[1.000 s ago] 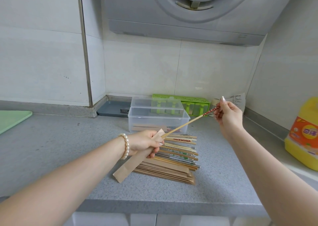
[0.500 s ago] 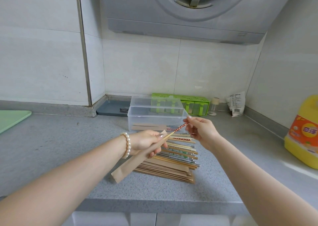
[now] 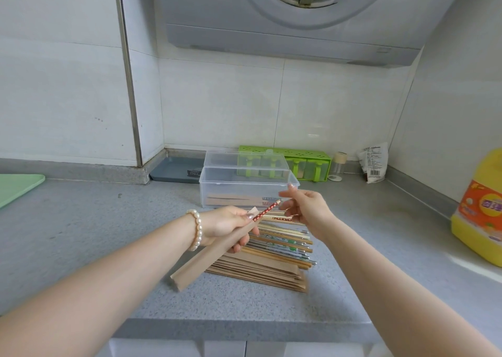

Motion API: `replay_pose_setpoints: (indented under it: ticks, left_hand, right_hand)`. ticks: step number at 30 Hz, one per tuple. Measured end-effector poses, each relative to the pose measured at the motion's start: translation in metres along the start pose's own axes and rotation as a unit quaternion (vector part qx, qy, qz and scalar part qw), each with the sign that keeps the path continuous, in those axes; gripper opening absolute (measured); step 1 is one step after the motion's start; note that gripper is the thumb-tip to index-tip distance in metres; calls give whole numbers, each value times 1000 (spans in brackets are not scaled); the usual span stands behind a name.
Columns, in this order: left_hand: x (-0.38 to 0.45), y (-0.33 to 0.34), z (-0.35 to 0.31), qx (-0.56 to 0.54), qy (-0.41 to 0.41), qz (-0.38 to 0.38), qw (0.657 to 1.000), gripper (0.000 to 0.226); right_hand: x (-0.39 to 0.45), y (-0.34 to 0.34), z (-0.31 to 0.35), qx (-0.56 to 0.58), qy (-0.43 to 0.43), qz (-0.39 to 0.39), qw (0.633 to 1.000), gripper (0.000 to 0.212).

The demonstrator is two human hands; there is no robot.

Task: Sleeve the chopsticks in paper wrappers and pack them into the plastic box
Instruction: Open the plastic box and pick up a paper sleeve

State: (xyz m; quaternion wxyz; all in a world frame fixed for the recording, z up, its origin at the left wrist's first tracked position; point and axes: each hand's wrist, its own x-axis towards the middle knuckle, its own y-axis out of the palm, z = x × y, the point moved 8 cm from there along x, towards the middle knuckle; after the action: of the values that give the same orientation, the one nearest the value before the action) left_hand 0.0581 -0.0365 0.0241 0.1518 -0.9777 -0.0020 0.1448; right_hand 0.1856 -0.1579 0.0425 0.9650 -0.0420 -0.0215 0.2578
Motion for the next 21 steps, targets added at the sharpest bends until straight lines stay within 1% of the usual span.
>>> replay_pose_setpoints:
  ticks: [2,4,7,11,13,15,21]
  left_hand:
    - [0,-5,3,6,-5,-6,1000,32]
    - [1,-10,6,12,-7,-12,1000,32]
    - [5,-19,9,18,-9,-27,999,31]
    - [12,-28,13,31,-9,-39,999,31]
    - [16,-28,16,33,-10,-35,999,30]
    - [18,-28,17,44,-12,-26,999,29]
    - [21,-32,17,55,-5,-38,998,26]
  right_hand:
    - [14,-26,-3,-44,-3,-68,997,24]
    - [28,-44,-10,-141,-8,-101,985,19]
    - [46,-46,-24,-295,-6,-85,952,13]
    - [62,-27,-35,-410,-25,-38,911,12]
    - [68,-18,-38,-449,-35,-18,893,11]
    - [73,-11,-41,-468,-32,1,883,11]
    - [79,-11,-47,-467,-34,25,883,8]
